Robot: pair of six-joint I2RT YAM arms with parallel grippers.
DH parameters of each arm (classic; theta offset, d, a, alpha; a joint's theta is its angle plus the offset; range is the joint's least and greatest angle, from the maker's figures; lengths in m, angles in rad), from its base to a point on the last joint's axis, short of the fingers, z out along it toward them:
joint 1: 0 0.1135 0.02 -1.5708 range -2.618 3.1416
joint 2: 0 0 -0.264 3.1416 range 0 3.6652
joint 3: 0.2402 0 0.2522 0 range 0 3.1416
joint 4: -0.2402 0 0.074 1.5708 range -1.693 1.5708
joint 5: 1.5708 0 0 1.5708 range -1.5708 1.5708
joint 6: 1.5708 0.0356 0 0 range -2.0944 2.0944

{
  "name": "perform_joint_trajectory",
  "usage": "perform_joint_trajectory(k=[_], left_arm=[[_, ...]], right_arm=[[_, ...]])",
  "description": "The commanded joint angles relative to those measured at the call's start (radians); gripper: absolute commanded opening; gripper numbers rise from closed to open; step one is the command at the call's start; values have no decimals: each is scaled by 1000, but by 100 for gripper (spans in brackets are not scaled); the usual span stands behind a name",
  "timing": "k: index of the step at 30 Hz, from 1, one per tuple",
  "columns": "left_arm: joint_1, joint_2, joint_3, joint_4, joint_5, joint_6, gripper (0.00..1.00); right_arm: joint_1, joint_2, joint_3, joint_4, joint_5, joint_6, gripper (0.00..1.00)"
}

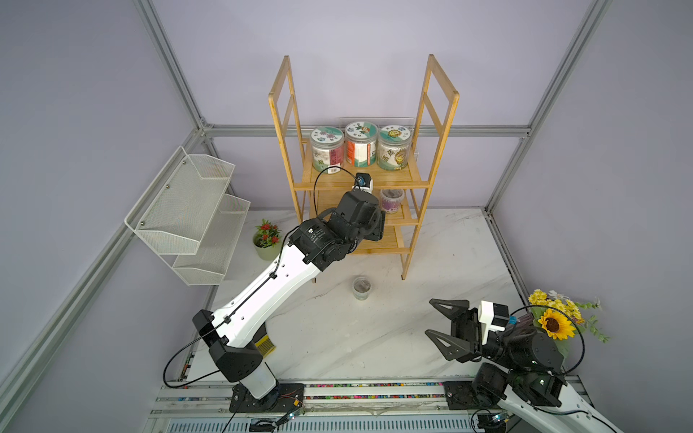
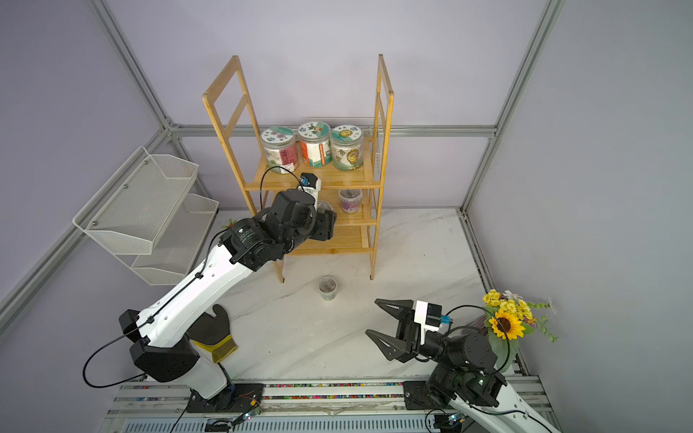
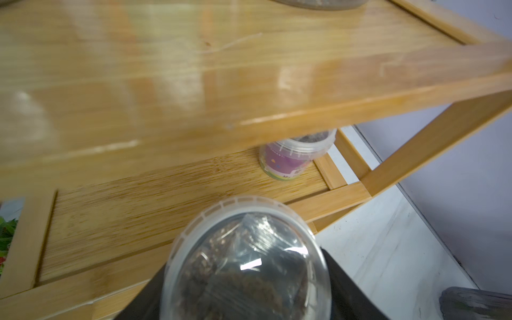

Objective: Place the seed container on the shelf
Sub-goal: Place the seed jar on the shelf.

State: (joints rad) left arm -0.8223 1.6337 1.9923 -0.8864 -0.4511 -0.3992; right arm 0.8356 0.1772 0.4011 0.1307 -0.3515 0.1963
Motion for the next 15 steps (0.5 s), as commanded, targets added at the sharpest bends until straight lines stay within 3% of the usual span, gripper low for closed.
perform_joint_trajectory(k=[1,15], left_arm=[[19,9,68,-11,-24,25,41],[70,100,169,-76,34,27,42]], right_arm=[[1,-19,26,-26,17,-9,75],[0,-24,27,-34,22,-12,75]])
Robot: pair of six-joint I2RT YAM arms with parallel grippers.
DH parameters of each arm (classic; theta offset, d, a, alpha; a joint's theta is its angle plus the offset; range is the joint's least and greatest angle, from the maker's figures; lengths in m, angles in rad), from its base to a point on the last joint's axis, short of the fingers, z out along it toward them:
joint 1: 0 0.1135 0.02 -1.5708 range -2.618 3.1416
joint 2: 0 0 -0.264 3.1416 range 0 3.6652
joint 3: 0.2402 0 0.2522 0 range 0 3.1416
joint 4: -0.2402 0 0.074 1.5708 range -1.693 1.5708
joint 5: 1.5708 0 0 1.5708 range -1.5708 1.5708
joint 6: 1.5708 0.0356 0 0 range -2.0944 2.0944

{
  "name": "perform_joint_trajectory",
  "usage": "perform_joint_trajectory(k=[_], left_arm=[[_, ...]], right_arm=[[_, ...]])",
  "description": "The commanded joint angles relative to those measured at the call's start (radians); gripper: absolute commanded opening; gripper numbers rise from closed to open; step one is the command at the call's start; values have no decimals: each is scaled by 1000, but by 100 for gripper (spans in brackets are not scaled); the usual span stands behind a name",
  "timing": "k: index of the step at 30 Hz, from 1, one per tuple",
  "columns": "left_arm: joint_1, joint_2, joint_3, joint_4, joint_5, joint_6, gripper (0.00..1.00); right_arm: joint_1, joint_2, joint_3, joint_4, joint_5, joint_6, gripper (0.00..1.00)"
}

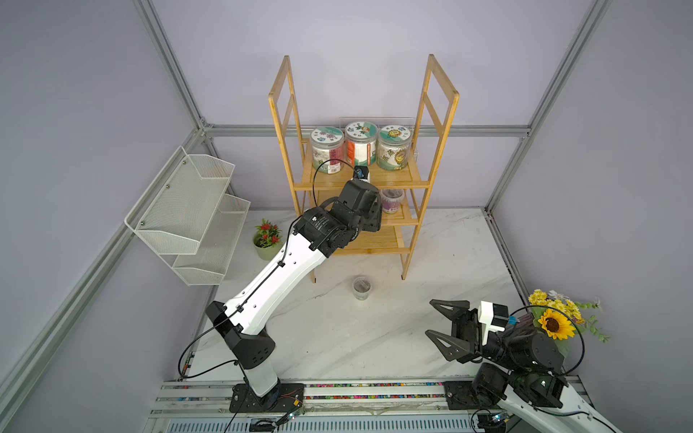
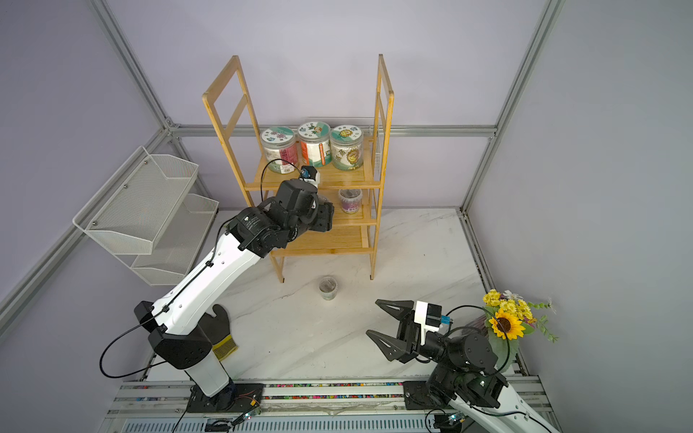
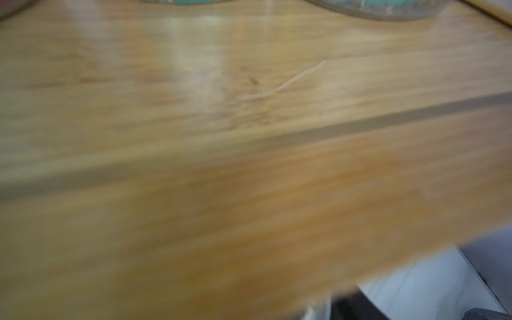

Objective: Place the seed container on the shelf
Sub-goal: Place the seed jar on the shelf.

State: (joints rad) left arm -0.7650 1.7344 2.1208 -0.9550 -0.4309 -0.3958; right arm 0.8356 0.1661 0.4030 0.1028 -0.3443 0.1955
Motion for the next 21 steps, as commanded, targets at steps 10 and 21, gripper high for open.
perform_joint_trajectory(k=[10,21], left_arm=[[48,33,67,-34,59,12,49],[72,84,128,-78,89,13,66]], right_arm=[[1,-17,26,-13,22,-15,75],[2,-13,28,-11,26,-22,76]])
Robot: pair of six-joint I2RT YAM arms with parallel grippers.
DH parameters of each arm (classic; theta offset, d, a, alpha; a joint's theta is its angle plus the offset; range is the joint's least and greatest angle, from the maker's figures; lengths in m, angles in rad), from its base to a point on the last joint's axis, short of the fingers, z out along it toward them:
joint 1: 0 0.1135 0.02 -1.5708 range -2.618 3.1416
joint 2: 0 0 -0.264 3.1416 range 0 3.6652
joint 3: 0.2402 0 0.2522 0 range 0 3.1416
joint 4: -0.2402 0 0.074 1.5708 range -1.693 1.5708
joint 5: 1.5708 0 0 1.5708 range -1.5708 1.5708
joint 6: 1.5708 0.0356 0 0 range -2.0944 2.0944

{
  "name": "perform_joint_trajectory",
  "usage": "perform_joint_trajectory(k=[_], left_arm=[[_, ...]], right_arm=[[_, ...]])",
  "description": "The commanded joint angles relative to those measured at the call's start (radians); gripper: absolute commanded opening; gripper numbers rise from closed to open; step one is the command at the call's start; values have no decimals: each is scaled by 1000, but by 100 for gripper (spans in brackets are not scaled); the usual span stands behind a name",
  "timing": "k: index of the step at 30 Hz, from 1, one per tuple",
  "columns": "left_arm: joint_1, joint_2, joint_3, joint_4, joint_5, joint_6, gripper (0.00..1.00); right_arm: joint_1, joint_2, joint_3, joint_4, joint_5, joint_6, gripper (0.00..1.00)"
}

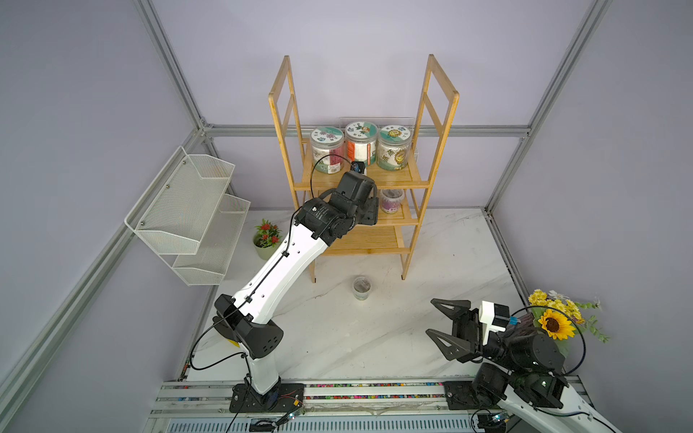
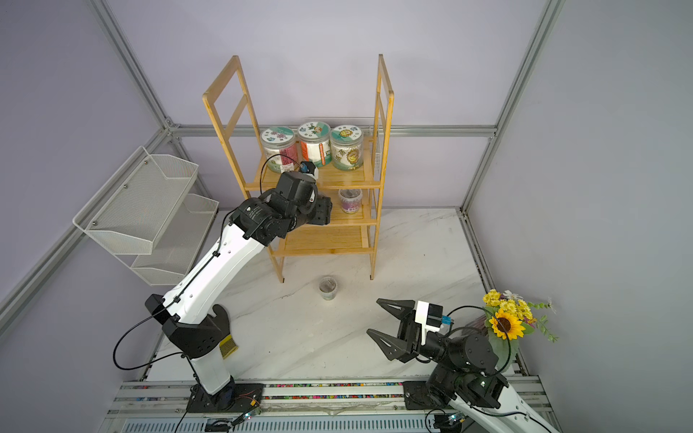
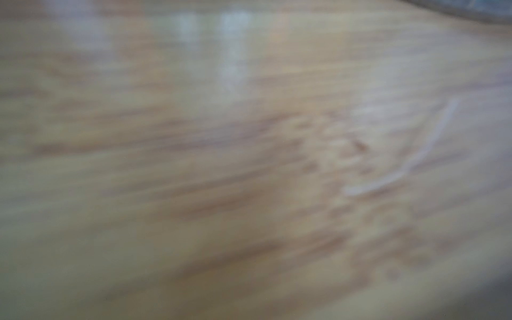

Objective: Place the seed container on the shelf
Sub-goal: Place the seed jar on the shelf.

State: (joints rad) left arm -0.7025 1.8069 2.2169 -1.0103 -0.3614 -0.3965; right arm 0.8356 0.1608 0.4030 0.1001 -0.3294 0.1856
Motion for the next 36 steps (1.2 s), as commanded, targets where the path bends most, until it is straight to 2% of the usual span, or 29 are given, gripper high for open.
perform_joint_trajectory(k=[1,9,18,29,36], left_arm=[[12,15,36,-27,20,15,68],[23,24,49,-40,19,18,87],[30,26,56,-46,19,21,92],[30,11,49,-43,45,27,88],[24,-31,2,-30,67,38,98]], right_arm=[[0,-7,29,-9,13,-11,76],[0,-6,33,-7,19,-12,76],[0,-1,30,1,21,-12,76],[0,-3,25,0,21,-7,76],[0,4,24,5,21,-7,76]])
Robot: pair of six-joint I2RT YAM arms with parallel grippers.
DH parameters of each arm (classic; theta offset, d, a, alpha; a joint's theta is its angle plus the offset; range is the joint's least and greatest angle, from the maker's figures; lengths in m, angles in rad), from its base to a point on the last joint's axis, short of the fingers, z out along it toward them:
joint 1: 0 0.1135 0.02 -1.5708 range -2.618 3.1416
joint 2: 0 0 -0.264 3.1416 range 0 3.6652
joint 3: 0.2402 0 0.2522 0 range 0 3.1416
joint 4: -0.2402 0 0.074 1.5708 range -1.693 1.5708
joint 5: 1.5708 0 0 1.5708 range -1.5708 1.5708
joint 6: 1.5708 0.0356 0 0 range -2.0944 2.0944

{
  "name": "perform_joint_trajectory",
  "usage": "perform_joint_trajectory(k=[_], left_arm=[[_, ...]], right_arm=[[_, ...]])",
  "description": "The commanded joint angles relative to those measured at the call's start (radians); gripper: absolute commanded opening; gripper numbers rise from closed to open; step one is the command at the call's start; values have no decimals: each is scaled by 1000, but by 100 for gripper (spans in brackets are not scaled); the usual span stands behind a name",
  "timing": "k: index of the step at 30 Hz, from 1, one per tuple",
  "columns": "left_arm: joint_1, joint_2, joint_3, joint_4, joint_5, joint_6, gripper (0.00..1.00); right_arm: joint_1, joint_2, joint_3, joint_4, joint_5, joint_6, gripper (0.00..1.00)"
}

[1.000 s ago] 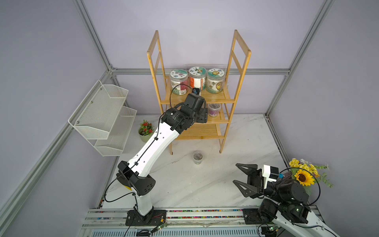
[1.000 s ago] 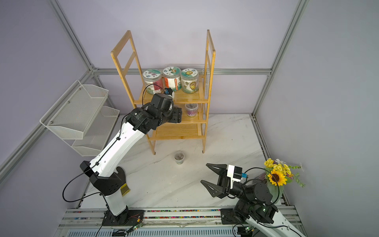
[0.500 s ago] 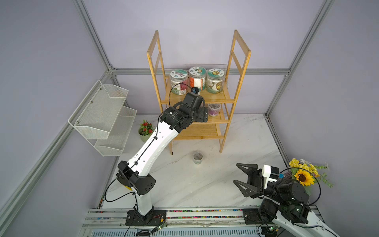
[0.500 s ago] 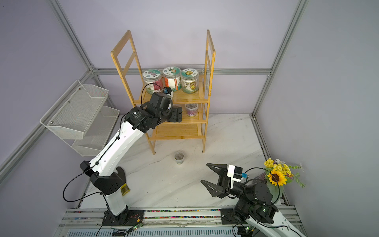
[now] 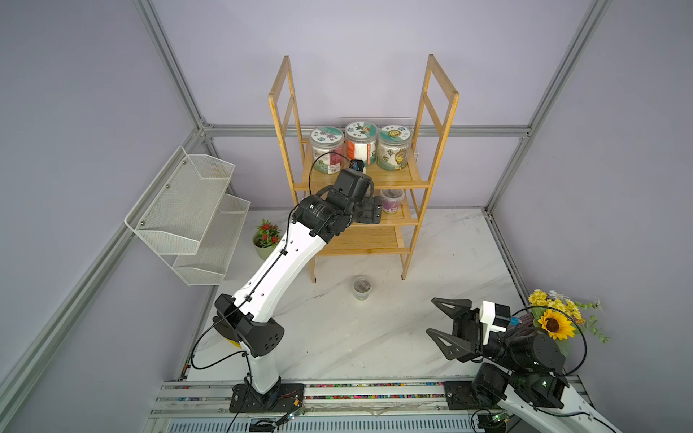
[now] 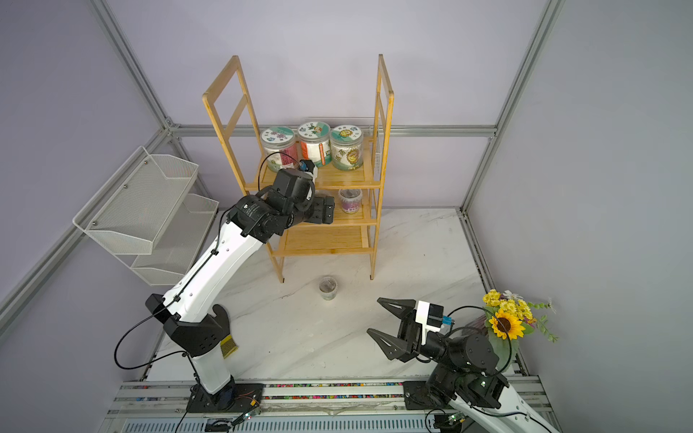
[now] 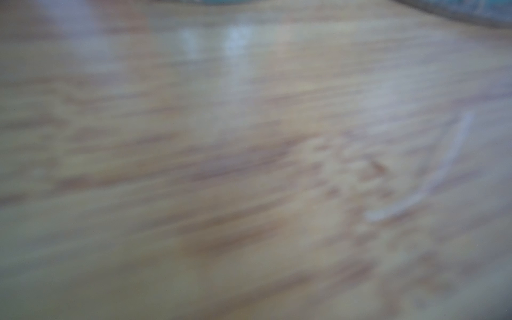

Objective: Place the seed container on the shelf
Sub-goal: Place the seed jar on the shelf.

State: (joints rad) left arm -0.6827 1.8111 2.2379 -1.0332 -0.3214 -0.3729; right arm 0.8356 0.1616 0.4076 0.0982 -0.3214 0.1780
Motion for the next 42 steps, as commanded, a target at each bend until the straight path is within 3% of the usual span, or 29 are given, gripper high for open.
perform_joint_trajectory(k=[1,6,21,29,42], left_arm=[[3,-40,-26,-7,27,15,100],[-6,-88,-90,21,20,20,100],[-61,-217,-342,163,-65,49,78],[-60,-221,-393,260,-119,80,67],[-28,-179,-397,314,-104,87,63]], right_arm=[[1,4,19,9,13,0,77],[0,6,17,10,13,0,77],[0,0,13,1,13,2,77],[0,1,18,-6,13,2,77],[0,4,21,-7,15,-7,77]])
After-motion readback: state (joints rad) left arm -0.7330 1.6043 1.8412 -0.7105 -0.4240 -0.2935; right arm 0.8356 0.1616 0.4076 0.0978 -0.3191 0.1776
